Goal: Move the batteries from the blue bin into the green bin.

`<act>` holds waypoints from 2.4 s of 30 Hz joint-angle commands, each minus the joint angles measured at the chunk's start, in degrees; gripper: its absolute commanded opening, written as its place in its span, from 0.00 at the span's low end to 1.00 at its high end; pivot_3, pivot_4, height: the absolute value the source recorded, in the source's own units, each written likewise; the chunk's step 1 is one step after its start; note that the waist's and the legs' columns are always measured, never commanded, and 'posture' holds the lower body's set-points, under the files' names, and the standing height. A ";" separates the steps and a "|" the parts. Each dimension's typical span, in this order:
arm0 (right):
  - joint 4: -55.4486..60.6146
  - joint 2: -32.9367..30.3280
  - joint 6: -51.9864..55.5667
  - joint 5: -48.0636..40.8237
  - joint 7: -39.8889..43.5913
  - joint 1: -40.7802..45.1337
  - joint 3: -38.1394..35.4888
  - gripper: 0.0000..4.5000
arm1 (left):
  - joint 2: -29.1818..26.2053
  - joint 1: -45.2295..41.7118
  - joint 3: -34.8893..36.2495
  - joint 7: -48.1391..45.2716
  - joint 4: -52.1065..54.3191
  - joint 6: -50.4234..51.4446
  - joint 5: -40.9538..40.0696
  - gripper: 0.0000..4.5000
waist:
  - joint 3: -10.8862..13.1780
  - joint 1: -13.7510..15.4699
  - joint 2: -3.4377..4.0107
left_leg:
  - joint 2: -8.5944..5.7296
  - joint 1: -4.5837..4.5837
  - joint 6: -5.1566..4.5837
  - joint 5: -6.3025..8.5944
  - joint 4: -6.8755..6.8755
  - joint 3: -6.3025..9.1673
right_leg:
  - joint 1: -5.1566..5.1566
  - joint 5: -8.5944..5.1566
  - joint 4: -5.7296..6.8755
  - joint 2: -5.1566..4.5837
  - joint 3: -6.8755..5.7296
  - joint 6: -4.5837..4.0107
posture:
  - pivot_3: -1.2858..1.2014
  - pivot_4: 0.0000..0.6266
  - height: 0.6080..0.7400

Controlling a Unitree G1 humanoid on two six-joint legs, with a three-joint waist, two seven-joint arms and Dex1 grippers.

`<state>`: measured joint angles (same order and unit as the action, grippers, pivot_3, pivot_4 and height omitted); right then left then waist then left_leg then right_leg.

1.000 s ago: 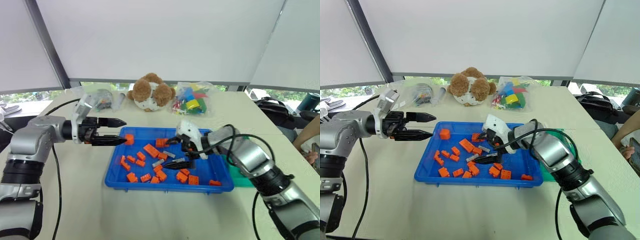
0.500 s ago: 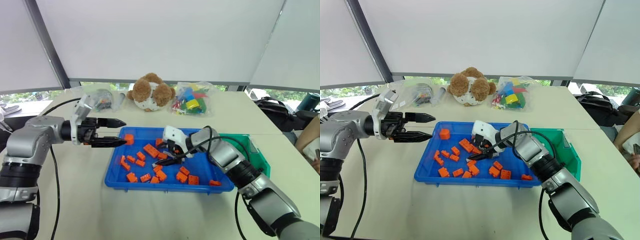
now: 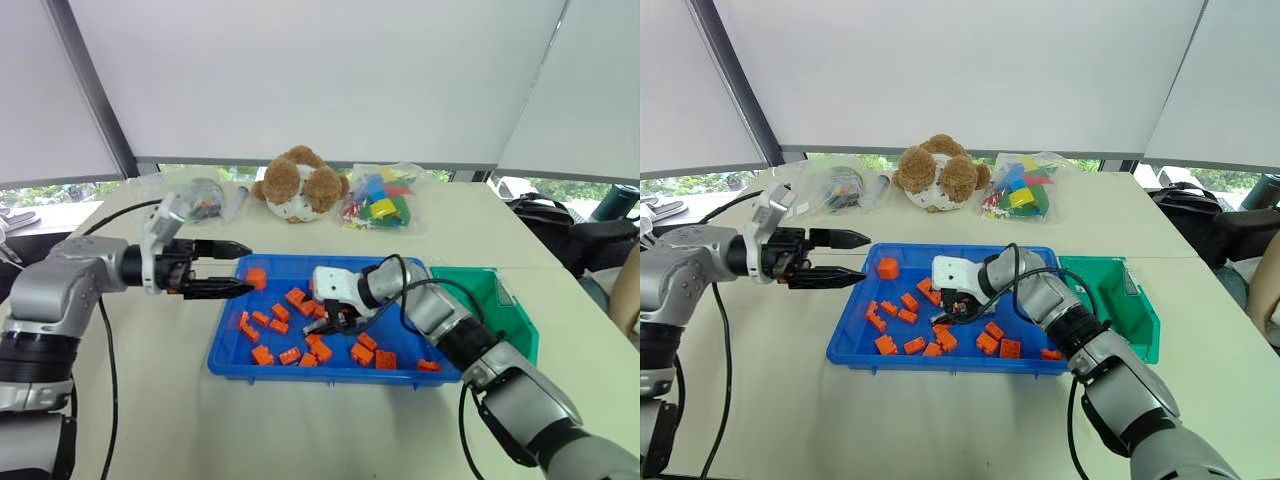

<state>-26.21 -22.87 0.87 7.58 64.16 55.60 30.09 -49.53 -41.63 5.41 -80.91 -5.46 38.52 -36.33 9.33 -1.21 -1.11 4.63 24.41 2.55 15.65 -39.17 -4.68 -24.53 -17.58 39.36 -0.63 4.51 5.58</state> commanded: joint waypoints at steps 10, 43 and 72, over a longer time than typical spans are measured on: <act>1.41 -1.52 -4.45 4.49 -0.71 -0.57 -1.54 0.71 | -0.59 -0.07 1.86 1.18 2.30 0.21 -1.75 1.00 | 0.00 0.00 0.00 | 0.00 0.00 0.01 0.00 0.00 0.00 | 0.00 0.00 0.00 0.00 0.00 0.00 | 0.52 0.24 0.95; -16.62 5.48 -3.48 2.66 12.19 6.42 -2.83 0.71 | -0.01 -0.13 1.35 1.90 2.03 -1.11 -0.57 1.00 | 0.00 -0.18 0.00 | 0.00 -0.03 0.02 -0.01 0.01 -0.01 | 0.01 0.00 0.01 0.00 -0.01 0.00 | 0.52 0.24 0.95; 16.48 -8.74 29.00 -5.92 11.65 -0.32 -22.07 0.00 | -4.61 0.89 -1.76 -4.63 2.67 -2.53 0.93 1.00 | 0.03 -0.37 0.04 | -0.03 0.04 0.08 -0.04 0.02 0.15 | 0.06 0.00 0.00 -0.09 -0.16 0.00 | 0.52 0.24 0.95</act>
<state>-20.00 -27.26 22.59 4.01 76.98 56.48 14.06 -52.92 -40.16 3.27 -84.45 -3.46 36.98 -35.74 9.36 -1.57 -1.07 4.59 24.46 2.59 15.63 -39.14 -4.55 -24.47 -17.58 39.34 -0.71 4.35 5.59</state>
